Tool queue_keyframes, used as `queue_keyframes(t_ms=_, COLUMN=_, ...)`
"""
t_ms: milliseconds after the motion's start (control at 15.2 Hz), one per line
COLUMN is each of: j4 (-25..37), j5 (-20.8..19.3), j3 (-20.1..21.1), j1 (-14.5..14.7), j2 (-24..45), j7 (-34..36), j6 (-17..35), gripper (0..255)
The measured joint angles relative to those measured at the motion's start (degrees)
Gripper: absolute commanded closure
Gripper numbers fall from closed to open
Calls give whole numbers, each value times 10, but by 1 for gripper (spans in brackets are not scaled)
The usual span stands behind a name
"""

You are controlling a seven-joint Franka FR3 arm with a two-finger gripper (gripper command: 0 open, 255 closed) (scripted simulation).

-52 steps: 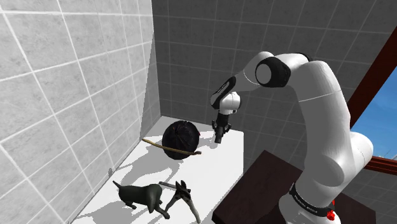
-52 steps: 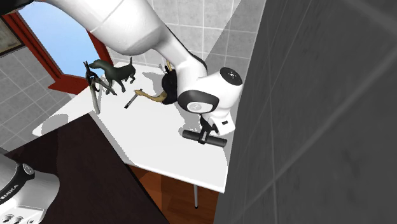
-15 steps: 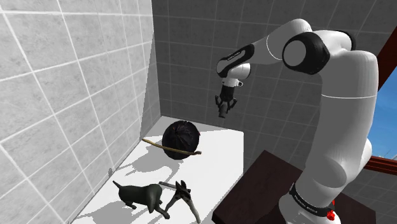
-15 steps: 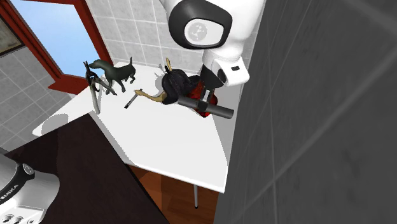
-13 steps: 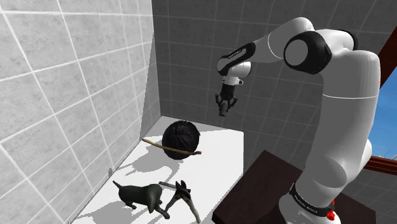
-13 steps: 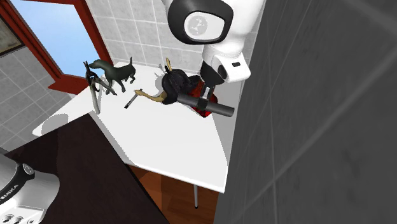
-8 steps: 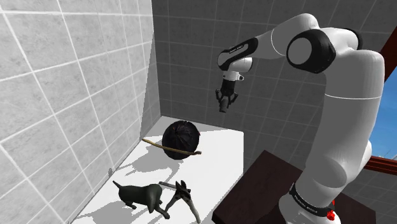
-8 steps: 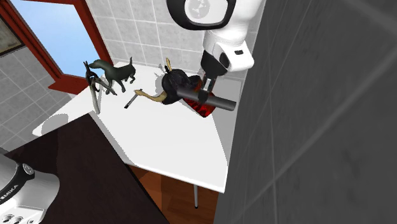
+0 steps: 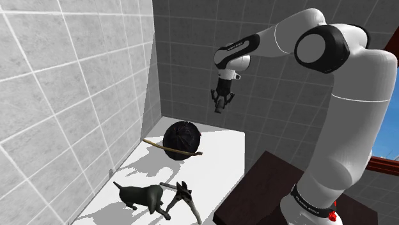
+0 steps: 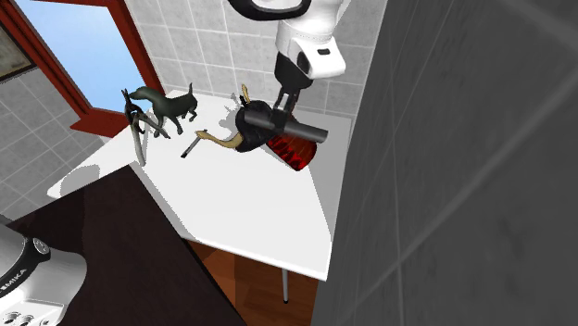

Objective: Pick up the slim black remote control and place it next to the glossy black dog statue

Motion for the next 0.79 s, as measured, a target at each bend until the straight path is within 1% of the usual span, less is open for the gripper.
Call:
queue_keyframes(t_ms=330, j4=-31, j5=3, j3=26, j1=40, j2=-21, j7=61, j6=23, gripper=255)
queue_keyframes(t_ms=792, j4=-37, j5=8, j3=63, j1=93, j2=-24, j7=146, j6=43, gripper=255)
